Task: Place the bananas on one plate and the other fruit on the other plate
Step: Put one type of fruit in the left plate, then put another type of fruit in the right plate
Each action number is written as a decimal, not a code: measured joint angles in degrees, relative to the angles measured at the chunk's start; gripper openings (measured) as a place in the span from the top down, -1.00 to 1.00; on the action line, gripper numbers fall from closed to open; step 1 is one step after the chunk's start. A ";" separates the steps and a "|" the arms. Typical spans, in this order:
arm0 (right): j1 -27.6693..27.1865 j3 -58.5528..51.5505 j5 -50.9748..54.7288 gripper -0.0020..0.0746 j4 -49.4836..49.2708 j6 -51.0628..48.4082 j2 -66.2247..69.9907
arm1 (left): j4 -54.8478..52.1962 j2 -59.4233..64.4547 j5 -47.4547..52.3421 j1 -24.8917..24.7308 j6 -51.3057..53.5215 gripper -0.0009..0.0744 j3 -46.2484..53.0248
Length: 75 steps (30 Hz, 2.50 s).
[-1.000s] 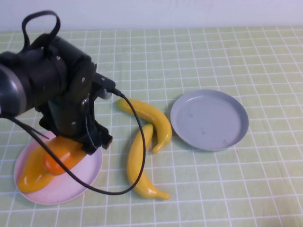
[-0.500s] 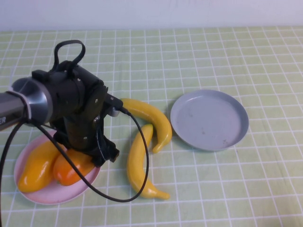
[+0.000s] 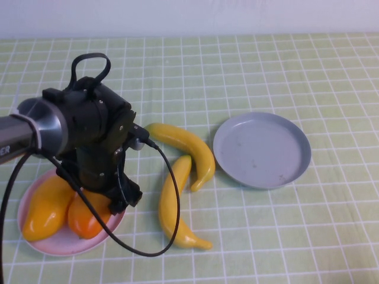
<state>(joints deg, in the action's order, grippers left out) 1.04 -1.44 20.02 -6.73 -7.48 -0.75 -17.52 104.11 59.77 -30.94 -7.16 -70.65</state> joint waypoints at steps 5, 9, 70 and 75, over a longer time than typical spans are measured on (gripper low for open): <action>0.00 0.00 0.00 0.99 0.00 0.00 0.00 | 0.00 0.00 4.34 0.00 -0.13 -0.79 -1.98; 0.00 0.00 0.00 0.99 0.00 0.00 0.00 | 0.50 -1.82 6.07 0.00 -0.13 -0.69 -6.13; 0.00 0.00 0.00 0.99 0.00 0.00 0.00 | 18.95 -101.30 -61.09 22.86 10.26 0.97 71.47; 0.00 0.00 0.00 0.99 0.00 0.00 0.00 | 19.18 -104.60 -55.71 25.92 9.75 0.97 72.03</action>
<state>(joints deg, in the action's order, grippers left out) 1.04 -1.44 20.02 -6.73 -7.48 -0.75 1.66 -0.49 4.06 -5.02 2.59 1.37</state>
